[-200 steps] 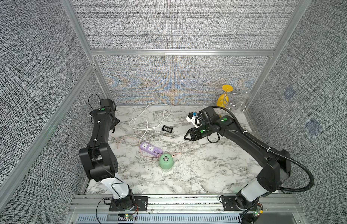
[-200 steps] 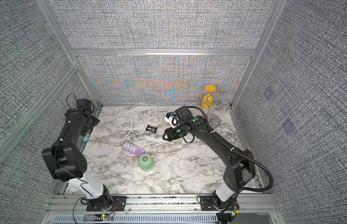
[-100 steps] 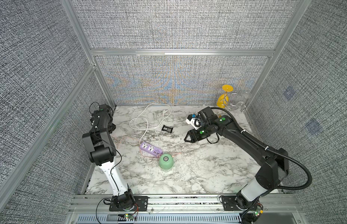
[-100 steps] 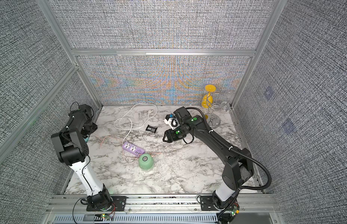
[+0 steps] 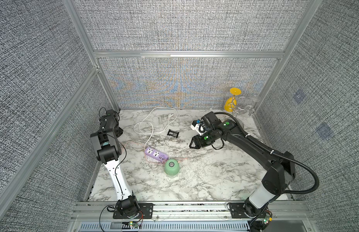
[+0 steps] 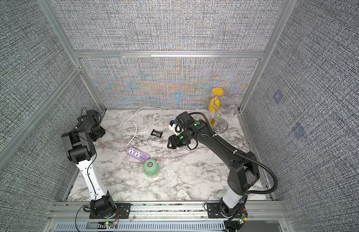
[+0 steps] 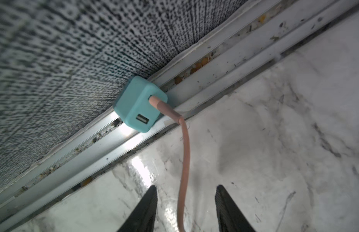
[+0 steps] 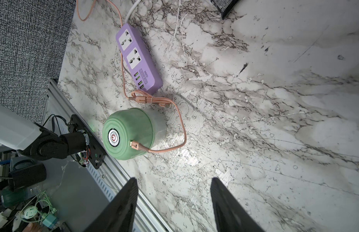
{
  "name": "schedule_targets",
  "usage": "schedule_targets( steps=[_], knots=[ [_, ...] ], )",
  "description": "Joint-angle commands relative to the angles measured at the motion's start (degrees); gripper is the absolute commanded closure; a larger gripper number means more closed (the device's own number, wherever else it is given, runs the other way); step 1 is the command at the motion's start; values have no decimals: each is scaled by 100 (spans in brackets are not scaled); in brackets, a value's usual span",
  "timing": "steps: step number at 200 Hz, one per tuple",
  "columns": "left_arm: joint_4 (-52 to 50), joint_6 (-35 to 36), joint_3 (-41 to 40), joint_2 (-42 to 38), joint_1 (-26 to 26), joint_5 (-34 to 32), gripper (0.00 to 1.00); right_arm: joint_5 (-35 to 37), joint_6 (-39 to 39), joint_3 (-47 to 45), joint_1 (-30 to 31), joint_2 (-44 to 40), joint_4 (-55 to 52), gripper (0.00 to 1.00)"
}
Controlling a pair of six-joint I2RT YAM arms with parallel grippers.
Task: Charge the cordless meat grinders
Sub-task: Pick up the plug from the center of the board.
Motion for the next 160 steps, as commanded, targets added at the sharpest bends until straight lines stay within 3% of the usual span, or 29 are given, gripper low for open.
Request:
schedule_targets(
  steps=[1, 53, 68, 86, 160],
  knots=[
    [141, 160, 75, 141, 32, 107, 55, 54, 51, 122, 37, 76, -105, 39],
    [144, 291, 223, 232, 26, 208, 73, 77, 68, 112, 73, 144, -74, 40],
    [114, 353, 218, 171, 28, 198, 82, 55, 77, 97, 73, 162, -36, 40],
    [48, 398, 217, 68, 32, 189, 100, 39, 78, 76, 86, 166, 4, 41],
    [-127, 372, -68, -781, -128, 24, 100, -506, 131, -300, 31, -129, 460, 41]
  ],
)
